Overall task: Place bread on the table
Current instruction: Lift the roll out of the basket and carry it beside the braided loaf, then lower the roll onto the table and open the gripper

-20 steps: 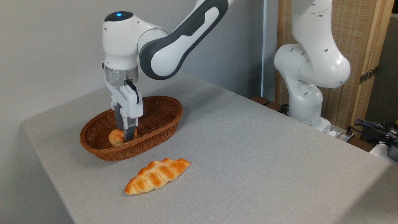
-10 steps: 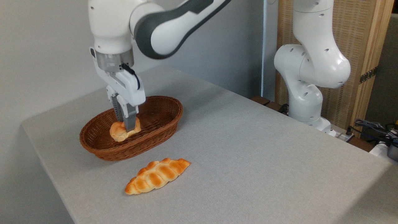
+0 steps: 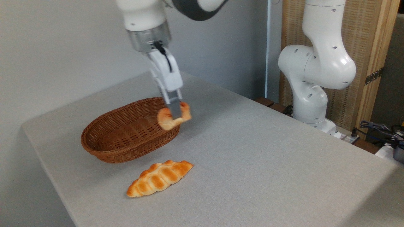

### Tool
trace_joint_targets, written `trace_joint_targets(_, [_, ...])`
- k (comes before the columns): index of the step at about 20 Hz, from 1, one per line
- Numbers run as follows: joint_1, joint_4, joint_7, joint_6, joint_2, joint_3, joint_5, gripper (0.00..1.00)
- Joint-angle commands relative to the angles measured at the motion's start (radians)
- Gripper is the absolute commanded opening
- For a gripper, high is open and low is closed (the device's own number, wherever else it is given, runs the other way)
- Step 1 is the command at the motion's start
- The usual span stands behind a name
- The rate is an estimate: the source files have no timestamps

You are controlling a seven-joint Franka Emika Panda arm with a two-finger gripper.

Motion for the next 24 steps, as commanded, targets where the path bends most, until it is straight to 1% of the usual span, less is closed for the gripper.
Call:
trace_joint_targets(1, [-0.014,-0.172,0.062,0.022,-0.082,0.007,0.109,0.33])
trace_joint_targets(2, [-0.016,-0.198,0.062,0.045,-0.082,0.007,0.136,0.37])
trace_joint_targets(3, [-0.016,-0.225,0.062,0.087,-0.082,0.007,0.144,0.4])
trace_joint_targets(4, [-0.016,-0.259,0.062,0.13,-0.082,0.008,0.149,0.5])
trace_joint_targets(5, [-0.016,-0.271,0.06,0.147,-0.08,0.008,0.149,0.59])
trace_joint_targets(6, [-0.014,-0.284,0.06,0.164,-0.08,0.008,0.149,0.74])
trace_joint_targets(7, [-0.014,-0.285,0.06,0.165,-0.08,0.008,0.149,0.79])
trace_joint_targets(9, [-0.014,-0.285,0.06,0.161,-0.077,0.008,0.149,0.95])
trace_joint_targets(11, [-0.013,-0.285,0.06,0.16,-0.077,0.008,0.149,1.0])
trace_joint_targets(13, [-0.013,-0.284,0.062,0.158,-0.077,0.008,0.15,1.0])
trace_joint_targets(15, [-0.013,-0.284,0.06,0.152,-0.077,0.008,0.167,1.0])
trace_joint_targets(21, [-0.013,-0.27,0.057,0.146,-0.079,0.008,0.169,1.0])
trace_joint_targets(24, [-0.013,-0.218,0.054,0.129,-0.079,0.008,0.167,1.0])
